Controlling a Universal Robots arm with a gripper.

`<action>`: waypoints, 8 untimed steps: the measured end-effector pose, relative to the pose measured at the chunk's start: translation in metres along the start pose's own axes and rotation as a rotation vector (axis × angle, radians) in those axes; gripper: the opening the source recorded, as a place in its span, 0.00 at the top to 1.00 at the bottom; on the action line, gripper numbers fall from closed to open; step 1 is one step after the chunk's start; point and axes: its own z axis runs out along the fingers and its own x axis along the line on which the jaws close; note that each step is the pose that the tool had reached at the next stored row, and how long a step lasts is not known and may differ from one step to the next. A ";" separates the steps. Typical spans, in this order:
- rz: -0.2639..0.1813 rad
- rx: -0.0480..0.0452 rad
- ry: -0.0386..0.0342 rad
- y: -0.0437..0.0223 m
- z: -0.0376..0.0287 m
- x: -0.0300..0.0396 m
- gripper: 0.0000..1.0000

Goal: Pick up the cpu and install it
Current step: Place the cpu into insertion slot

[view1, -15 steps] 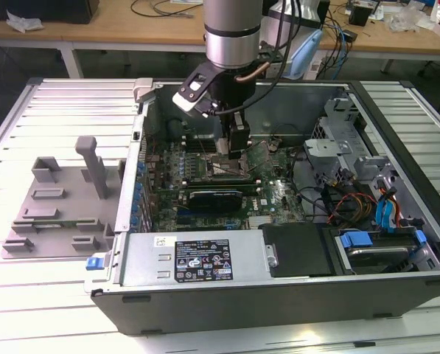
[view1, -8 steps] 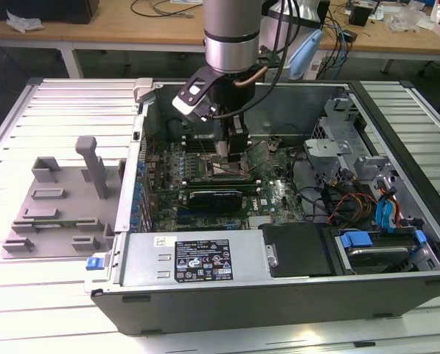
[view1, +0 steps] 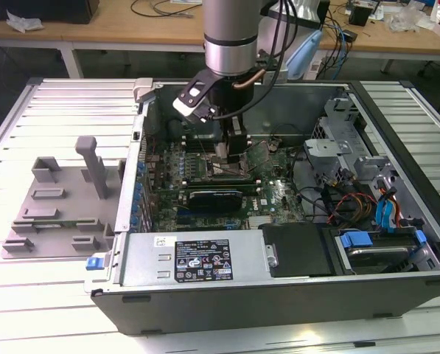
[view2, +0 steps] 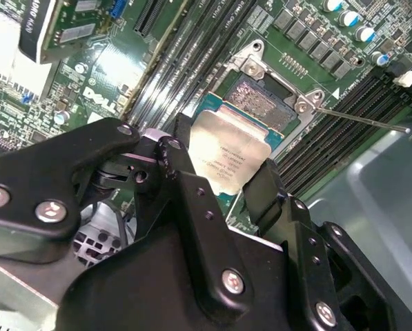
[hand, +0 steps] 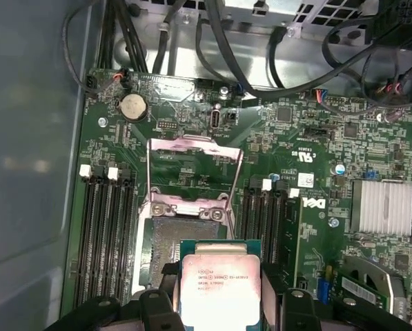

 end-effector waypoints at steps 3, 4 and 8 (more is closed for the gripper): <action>0.000 0.0000 -0.0004 0.0000 0.0053 0.0041 0.45; 0.000 0.0001 -0.0010 0.0000 0.0082 0.0054 0.45; 0.000 0.0003 -0.0044 0.0001 0.0141 0.0100 0.45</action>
